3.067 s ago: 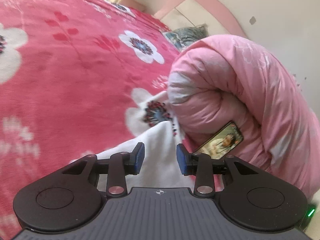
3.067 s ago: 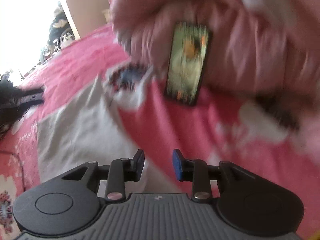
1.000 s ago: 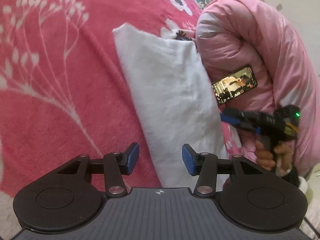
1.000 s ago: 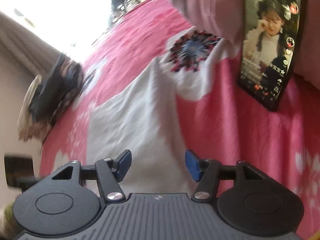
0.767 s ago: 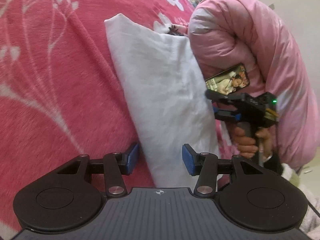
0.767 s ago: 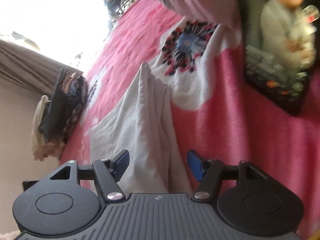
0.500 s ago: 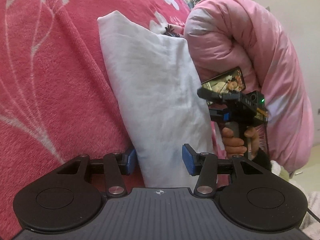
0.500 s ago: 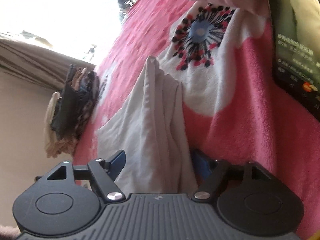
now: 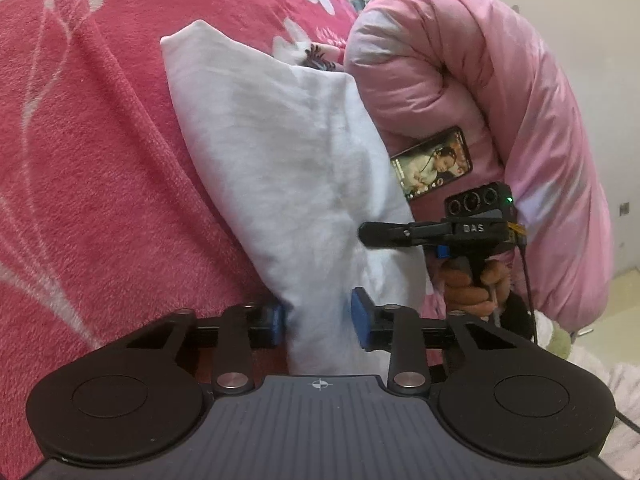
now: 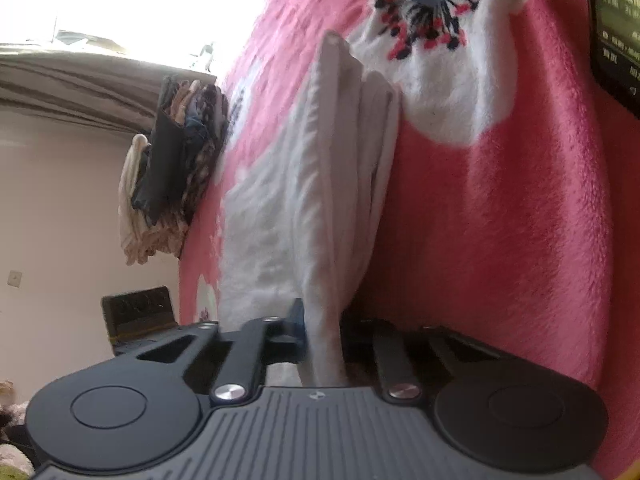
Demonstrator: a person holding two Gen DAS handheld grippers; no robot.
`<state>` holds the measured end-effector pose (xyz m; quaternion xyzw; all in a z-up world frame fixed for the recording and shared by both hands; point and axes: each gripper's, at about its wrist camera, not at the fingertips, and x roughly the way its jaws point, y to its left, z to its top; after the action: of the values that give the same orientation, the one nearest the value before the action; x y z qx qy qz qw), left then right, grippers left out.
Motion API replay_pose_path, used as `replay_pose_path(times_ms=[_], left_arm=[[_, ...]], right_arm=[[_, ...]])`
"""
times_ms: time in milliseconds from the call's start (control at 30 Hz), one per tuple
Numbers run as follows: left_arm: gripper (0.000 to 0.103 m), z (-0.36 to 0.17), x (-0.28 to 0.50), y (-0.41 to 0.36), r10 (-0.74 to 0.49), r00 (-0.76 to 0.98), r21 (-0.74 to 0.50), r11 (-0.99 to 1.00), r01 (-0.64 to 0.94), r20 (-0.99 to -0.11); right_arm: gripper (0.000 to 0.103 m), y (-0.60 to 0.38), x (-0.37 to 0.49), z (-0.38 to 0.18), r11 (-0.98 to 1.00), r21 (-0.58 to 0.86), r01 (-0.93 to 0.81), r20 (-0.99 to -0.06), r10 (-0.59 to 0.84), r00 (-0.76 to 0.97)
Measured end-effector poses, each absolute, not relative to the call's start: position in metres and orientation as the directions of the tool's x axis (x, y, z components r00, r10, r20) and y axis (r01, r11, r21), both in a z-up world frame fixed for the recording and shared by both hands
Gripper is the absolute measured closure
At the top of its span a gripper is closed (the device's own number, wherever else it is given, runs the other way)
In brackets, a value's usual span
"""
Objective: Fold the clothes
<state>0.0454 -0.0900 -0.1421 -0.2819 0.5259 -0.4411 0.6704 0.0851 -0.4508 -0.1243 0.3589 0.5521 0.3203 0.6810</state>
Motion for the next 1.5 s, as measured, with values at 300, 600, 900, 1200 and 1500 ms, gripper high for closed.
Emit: replay_pose_path(times_ms=[300, 600, 900, 1200, 1500], left_arm=[[0.097, -0.101, 0.051, -0.055, -0.909, 0.188, -0.854, 0.414, 0.315, -0.371], [0.097, 0.000, 0.121, -0.016, -0.798, 0.483, -0.628, 0.591, 0.506, -0.361], [0.097, 0.019, 0.116, -0.005, -0.731, 0.615, -0.459, 0.673, 0.580, -0.295], [0.097, -0.041, -0.008, -0.008, -0.745, 0.454, -0.381, 0.650, 0.657, -0.488], [0.080, -0.070, -0.045, 0.003, -0.745, 0.338, -0.470, 0.639, 0.609, -0.575]], right_arm=[[0.097, -0.433, 0.084, -0.053, 0.527, 0.832, -0.173, -0.471, 0.836, 0.281], [0.097, -0.361, 0.173, 0.037, 0.528, 0.750, -0.399, -0.400, 0.842, 0.362], [0.097, -0.334, 0.193, 0.063, 0.492, 0.686, -0.536, -0.287, 0.860, 0.422], [0.096, -0.331, 0.062, -0.024, 0.538, 0.692, -0.482, -0.473, 0.842, 0.261], [0.072, -0.329, -0.027, -0.043, 0.598, 0.678, -0.428, -0.552, 0.798, 0.240]])
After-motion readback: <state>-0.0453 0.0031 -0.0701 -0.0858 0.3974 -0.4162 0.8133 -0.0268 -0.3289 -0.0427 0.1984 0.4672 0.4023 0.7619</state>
